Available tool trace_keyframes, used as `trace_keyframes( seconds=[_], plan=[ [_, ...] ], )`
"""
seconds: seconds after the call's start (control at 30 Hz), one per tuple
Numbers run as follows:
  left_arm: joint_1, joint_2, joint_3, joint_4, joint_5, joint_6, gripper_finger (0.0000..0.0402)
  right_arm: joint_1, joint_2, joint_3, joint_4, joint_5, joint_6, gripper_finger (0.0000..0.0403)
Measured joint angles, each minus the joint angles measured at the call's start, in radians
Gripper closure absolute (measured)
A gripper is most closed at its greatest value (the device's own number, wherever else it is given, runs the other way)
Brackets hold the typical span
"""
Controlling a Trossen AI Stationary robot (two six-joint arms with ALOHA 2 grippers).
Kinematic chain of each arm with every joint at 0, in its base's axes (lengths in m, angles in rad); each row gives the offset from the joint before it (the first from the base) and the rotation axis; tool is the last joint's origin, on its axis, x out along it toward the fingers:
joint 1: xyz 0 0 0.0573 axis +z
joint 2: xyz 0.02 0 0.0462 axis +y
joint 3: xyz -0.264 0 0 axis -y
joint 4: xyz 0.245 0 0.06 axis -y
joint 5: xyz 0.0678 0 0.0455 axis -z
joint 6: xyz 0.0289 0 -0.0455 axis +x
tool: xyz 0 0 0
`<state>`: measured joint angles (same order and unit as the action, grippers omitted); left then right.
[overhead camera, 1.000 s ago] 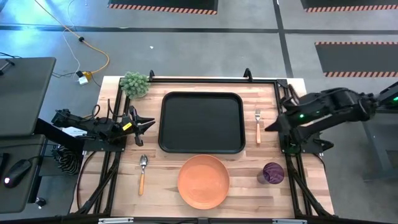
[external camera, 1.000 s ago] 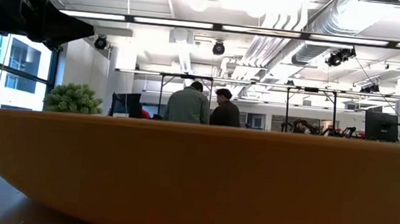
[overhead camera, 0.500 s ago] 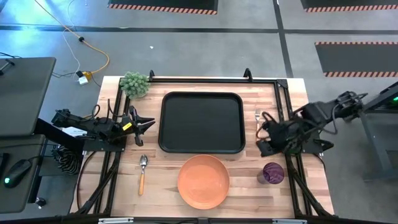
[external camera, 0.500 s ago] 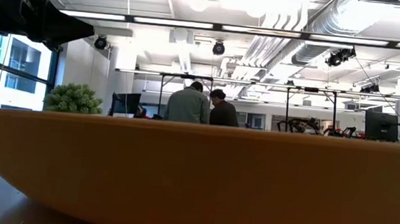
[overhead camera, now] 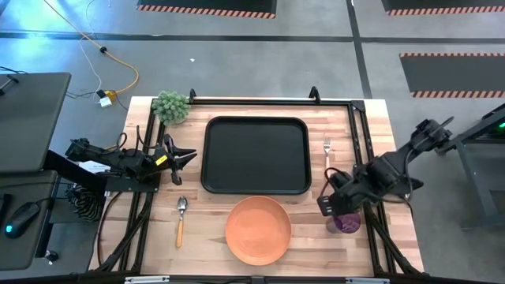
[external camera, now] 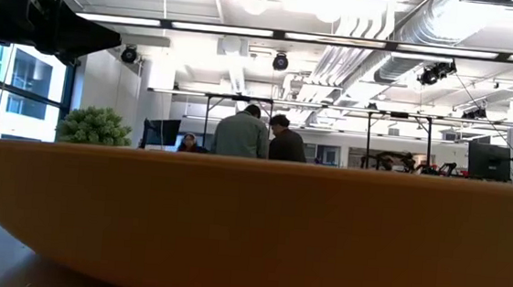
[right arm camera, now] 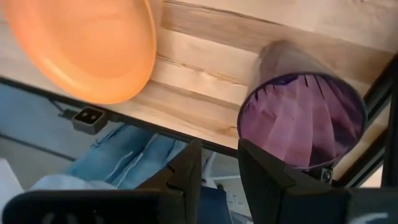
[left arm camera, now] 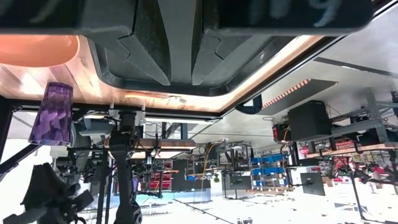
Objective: Pick and place plate/cup/fork/spoon on tray
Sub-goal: Put the violet glass cup on the top right of the black tray
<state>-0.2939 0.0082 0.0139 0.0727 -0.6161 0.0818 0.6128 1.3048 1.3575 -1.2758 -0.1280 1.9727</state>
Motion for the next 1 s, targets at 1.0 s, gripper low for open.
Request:
trace_keyframes(
  seconds=[1.0],
  plan=[
    [0.000, 0.000, 0.000, 0.000, -0.001, -0.002, 0.0346, 0.057, 0.201, 0.000, -0.052, 0.023, 0.140, 0.0306]
  ],
)
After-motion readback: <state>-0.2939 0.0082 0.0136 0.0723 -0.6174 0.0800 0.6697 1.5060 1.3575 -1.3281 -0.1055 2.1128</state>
